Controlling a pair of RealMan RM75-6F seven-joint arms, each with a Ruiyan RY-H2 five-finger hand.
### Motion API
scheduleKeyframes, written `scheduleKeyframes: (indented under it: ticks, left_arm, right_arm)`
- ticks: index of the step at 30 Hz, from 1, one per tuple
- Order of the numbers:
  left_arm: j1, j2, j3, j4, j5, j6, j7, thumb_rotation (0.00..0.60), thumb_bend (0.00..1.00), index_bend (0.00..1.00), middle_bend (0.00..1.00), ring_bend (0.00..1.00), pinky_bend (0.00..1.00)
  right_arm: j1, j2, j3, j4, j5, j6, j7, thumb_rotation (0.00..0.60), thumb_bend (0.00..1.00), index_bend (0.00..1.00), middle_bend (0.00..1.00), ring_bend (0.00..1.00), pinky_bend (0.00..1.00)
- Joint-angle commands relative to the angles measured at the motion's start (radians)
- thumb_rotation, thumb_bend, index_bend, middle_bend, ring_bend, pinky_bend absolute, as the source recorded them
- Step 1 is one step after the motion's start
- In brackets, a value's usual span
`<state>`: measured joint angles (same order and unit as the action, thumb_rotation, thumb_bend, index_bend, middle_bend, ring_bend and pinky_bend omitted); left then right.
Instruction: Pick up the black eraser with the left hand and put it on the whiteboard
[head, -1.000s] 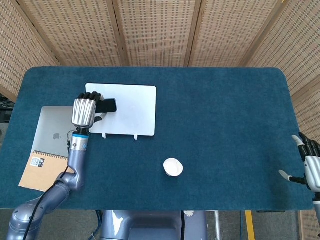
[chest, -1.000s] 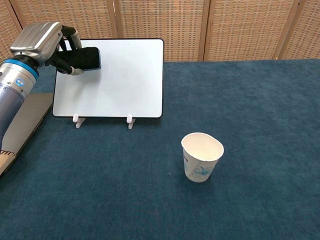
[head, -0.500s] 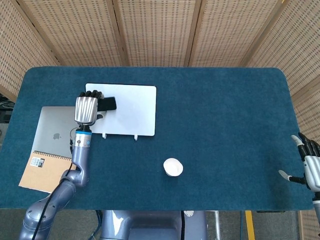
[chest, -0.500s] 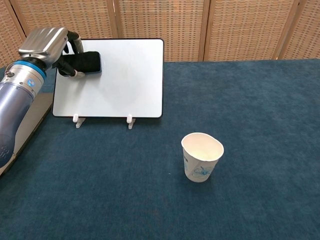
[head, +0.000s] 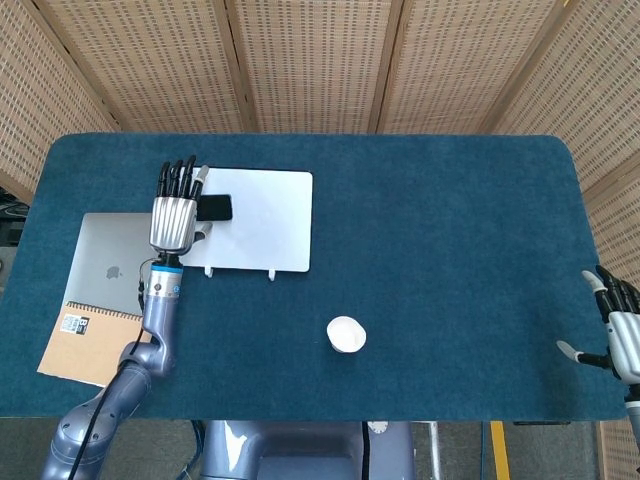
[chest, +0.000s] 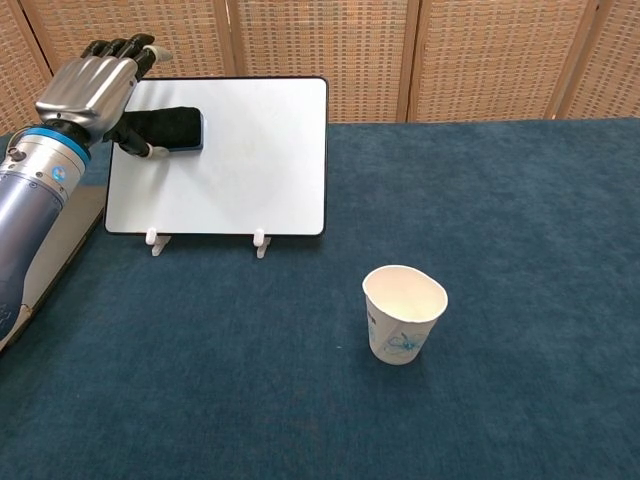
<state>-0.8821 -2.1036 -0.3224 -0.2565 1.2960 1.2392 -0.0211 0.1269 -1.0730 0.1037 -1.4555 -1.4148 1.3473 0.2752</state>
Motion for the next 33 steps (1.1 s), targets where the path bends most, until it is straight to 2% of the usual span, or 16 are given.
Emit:
scheduleKeyframes:
  ticks: [1,5,8,11,12,16,17,22,26,29,33]
  left_arm:
    - [0.006,0.014,0.011,-0.014,0.012,0.02,-0.038,0.6,0.0,0.0,0.0,0.0,0.0]
    - [0.032,0.077,0.039,-0.093,0.044,0.064,-0.111,0.6,0.0,0.0,0.0,0.0,0.0]
    - [0.078,0.173,0.064,-0.232,0.068,0.101,-0.121,0.6,0.0,0.0,0.0,0.0,0.0]
    - [0.157,0.33,0.086,-0.484,0.076,0.131,-0.088,0.6,0.0,0.0,0.0,0.0,0.0]
    - [0.2,0.414,0.097,-0.62,0.072,0.142,-0.056,0.6,0.0,0.0,0.0,0.0,0.0]
    - [0.327,0.667,0.145,-1.012,0.043,0.148,0.031,0.6,0.0,0.0,0.0,0.0,0.0]
    - [0.351,0.712,0.156,-1.073,0.037,0.148,0.034,0.6,0.0,0.0,0.0,0.0,0.0]
    - [0.452,0.849,0.208,-1.218,0.042,0.188,-0.003,0.6,0.0,0.0,0.0,0.0,0.0]
    - [0.53,0.913,0.252,-1.273,0.05,0.226,-0.05,0.6,0.0,0.0,0.0,0.0,0.0]
    - [0.585,0.949,0.292,-1.313,0.045,0.233,-0.065,0.6,0.0,0.0,0.0,0.0,0.0]
    - [0.65,0.959,0.332,-1.352,0.041,0.263,-0.019,0.6,0.0,0.0,0.0,0.0,0.0]
  right_arm:
    - [0.0,0.001,0.0,-0.001,-0.001,0.002,0.001,0.6,0.0,0.0,0.0,0.0,0.0]
    - [-0.002,0.003,-0.001,-0.001,-0.003,0.003,0.008,0.6,0.0,0.0,0.0,0.0,0.0]
    - [-0.003,0.005,-0.002,-0.003,-0.007,0.007,0.01,0.6,0.0,0.0,0.0,0.0,0.0]
    - [-0.006,0.007,-0.004,-0.008,-0.014,0.017,0.01,0.6,0.0,0.0,0.0,0.0,0.0]
    - [-0.007,0.008,-0.004,-0.011,-0.018,0.022,0.009,0.6,0.0,0.0,0.0,0.0,0.0]
    - [-0.012,0.01,-0.008,-0.019,-0.029,0.035,0.005,0.6,0.0,0.0,0.0,0.0,0.0]
    - [-0.012,0.011,-0.009,-0.021,-0.032,0.039,0.003,0.6,0.0,0.0,0.0,0.0,0.0]
    - [-0.018,0.013,-0.014,-0.035,-0.047,0.057,-0.01,0.6,0.0,0.0,0.0,0.0,0.0]
    - [-0.024,0.014,-0.016,-0.045,-0.054,0.071,-0.023,0.6,0.0,0.0,0.0,0.0,0.0]
    - [-0.027,0.015,-0.016,-0.05,-0.055,0.081,-0.03,0.6,0.0,0.0,0.0,0.0,0.0]
    - [-0.033,0.017,-0.013,-0.054,-0.054,0.093,-0.029,0.6,0.0,0.0,0.0,0.0,0.0]
